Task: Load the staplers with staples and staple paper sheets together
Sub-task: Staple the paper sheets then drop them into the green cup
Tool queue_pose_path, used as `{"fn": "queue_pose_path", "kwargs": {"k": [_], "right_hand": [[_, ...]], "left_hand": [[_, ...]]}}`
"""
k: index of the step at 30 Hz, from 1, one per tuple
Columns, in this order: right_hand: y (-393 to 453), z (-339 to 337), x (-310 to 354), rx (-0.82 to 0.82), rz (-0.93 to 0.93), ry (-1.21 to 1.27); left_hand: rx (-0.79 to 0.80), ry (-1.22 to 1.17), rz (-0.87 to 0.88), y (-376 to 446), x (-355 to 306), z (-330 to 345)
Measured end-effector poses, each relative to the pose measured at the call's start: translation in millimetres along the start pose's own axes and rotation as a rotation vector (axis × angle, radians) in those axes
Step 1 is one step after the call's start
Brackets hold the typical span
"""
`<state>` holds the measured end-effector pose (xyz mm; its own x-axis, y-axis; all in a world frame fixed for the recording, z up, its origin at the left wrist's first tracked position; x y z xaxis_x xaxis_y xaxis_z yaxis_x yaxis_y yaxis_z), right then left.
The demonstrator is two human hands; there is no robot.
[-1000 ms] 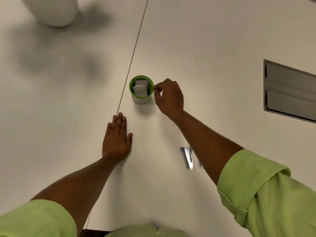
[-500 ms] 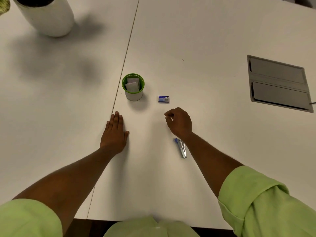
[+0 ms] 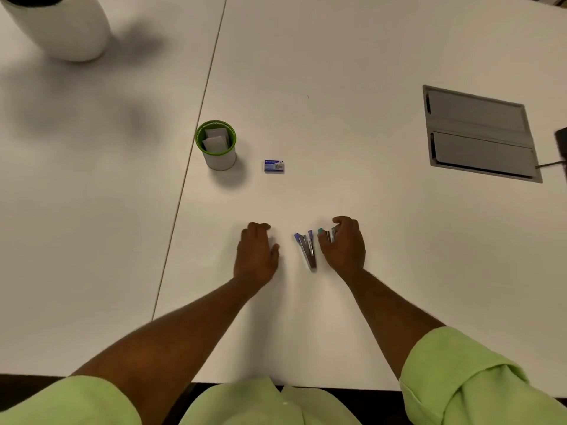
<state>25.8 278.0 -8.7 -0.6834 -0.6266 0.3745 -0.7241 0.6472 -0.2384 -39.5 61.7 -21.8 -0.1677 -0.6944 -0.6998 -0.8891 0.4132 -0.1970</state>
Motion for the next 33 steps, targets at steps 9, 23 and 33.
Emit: {"fn": "queue_pose_path", "kwargs": {"k": [9, 23, 33], "right_hand": [[-7, 15, -29, 0.093, 0.028, -0.012], [-13, 27, -25, 0.099, 0.004, 0.084], [-18, 35, -4, 0.092, 0.009, 0.076]], "left_hand": [[0.043, -0.291, -0.409, 2, -27, 63], [-0.034, -0.342, -0.468, 12, -38, 68], [-0.04, -0.286, -0.444, 21, -29, 50]]}}
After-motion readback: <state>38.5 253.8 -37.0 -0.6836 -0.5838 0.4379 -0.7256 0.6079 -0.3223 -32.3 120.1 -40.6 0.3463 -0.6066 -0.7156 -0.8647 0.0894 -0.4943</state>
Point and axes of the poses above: each hand's wrist, its own y-axis towards the middle knuckle, its own z-axis out of the palm, x = y × z, the point moved 6 cm from there along y, towards the middle knuckle, and after that the axes turned 7 degrees about -y, right-handed, at the moved point
